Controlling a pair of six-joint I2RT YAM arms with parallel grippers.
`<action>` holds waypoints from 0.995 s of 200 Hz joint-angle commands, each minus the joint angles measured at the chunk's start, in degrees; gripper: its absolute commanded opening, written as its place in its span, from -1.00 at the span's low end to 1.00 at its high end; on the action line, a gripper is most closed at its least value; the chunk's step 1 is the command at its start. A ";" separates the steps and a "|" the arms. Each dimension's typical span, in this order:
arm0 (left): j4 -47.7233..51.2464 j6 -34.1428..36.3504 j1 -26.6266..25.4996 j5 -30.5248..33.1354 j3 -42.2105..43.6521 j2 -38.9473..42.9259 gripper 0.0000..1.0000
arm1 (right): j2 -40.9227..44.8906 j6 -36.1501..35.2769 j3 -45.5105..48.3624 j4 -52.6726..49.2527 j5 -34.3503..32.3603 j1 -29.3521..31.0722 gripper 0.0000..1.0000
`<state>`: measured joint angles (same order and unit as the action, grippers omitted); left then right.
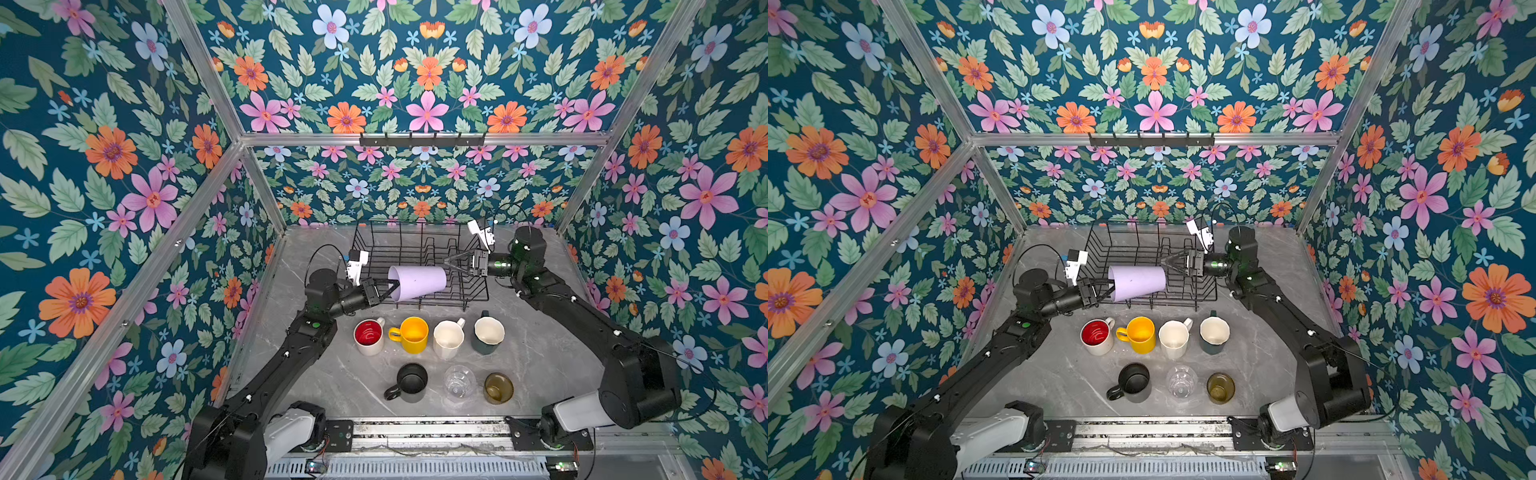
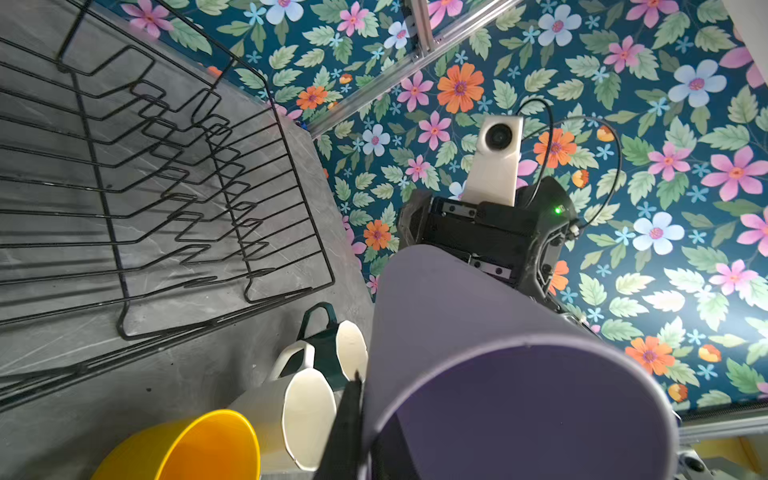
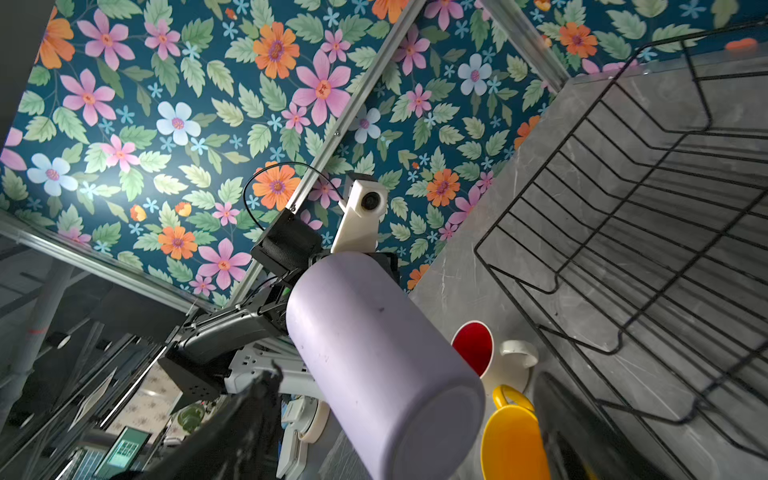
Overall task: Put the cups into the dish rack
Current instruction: 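Tilt the lavender cup sideways toward the right gripper while it approaches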
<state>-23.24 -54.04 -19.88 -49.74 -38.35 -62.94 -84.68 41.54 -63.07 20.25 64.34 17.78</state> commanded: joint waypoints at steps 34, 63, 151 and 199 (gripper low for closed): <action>-8.21 -2.82 0.16 -2.88 2.09 1.21 -1.00 | -1.50 -2.01 -0.89 -0.39 0.96 3.20 0.89; -7.71 -2.97 0.16 -3.41 2.81 1.69 -1.00 | -0.86 -2.32 0.78 -0.07 1.09 4.69 0.89; -9.93 -4.45 0.15 -3.57 3.59 1.48 -1.00 | -0.54 -1.80 1.91 2.07 2.80 9.31 0.89; -10.02 -4.66 0.15 -3.53 3.63 1.84 -1.00 | -2.21 -0.36 0.93 3.97 3.54 10.77 0.89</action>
<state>-30.39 -58.52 -19.77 -52.53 -34.65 -61.23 -86.39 40.18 -61.60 20.84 66.54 28.10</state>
